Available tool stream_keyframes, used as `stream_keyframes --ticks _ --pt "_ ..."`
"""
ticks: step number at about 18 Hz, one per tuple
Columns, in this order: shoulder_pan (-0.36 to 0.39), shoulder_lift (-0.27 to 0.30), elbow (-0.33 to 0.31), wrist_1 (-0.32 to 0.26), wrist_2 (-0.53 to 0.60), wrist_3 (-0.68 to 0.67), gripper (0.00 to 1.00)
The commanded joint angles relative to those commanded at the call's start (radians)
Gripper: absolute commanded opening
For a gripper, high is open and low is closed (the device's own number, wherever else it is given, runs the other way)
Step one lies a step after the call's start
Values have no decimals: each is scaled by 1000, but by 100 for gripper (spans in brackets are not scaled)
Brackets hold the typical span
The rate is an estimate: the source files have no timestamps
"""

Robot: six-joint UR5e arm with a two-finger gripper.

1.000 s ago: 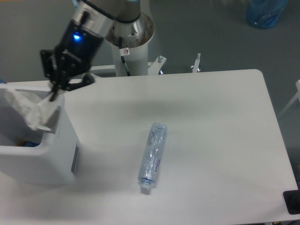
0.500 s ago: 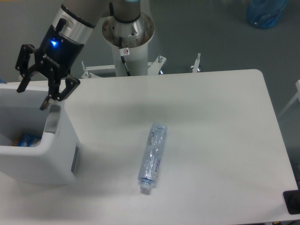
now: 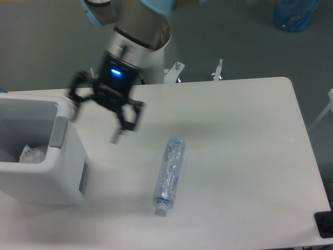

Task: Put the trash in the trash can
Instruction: 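Move the open gripper back over the clear plastic bottle and lower it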

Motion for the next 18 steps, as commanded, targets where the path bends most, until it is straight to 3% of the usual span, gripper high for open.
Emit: stream_keyframes --ticks 3,11,18 --pt "37 -81 40 0 92 20 100" --pt "43 -206 89 -14 267 111 100" --pt "29 -237 85 -15 324 123 100"
